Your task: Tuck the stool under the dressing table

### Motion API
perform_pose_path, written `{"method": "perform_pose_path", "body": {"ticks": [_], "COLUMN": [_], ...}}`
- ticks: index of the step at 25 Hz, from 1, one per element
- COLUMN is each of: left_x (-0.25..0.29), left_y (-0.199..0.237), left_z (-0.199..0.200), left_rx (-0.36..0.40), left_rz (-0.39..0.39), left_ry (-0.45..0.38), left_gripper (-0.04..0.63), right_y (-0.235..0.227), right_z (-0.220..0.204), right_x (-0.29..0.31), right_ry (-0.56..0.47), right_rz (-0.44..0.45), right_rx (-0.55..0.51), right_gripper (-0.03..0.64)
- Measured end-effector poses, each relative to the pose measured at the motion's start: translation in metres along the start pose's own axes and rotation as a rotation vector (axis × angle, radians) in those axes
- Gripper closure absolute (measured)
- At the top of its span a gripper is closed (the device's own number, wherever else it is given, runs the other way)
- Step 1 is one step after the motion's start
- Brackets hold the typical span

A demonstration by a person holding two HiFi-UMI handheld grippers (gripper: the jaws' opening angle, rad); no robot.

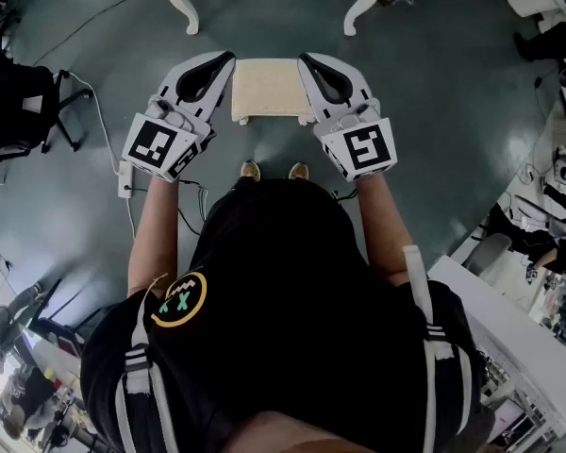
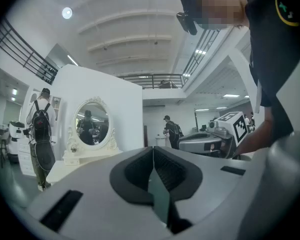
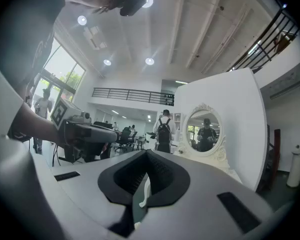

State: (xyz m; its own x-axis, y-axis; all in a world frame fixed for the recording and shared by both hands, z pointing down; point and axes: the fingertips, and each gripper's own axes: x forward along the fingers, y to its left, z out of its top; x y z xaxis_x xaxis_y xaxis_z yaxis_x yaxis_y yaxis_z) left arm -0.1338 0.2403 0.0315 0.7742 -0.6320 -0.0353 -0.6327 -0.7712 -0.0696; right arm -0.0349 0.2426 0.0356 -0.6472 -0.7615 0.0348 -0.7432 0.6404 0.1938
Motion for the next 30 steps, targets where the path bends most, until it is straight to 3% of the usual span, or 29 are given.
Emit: {"method": "perform_pose_path", "body": {"ticks": [26,30], "left_x": [0.008,0.008], "left_y": [0.002,0.003], "left_z": [-0.007,-0.008], "left_rx": [-0.004,-0.012], "left_rz": [0.002,0.010], "left_ry": [0.017,0.010], "left_gripper": [0.571,0.568], "right_y": [-0.008,-0.007], "right_z": [-0.010,-0.016], "right_x": [0.007,0.005], "right_ry": [0.012,0.017], "right_rz": [0.002,0.008], "right_rx": [0.024,0.051], "right_gripper": [0.594,0.532]}}
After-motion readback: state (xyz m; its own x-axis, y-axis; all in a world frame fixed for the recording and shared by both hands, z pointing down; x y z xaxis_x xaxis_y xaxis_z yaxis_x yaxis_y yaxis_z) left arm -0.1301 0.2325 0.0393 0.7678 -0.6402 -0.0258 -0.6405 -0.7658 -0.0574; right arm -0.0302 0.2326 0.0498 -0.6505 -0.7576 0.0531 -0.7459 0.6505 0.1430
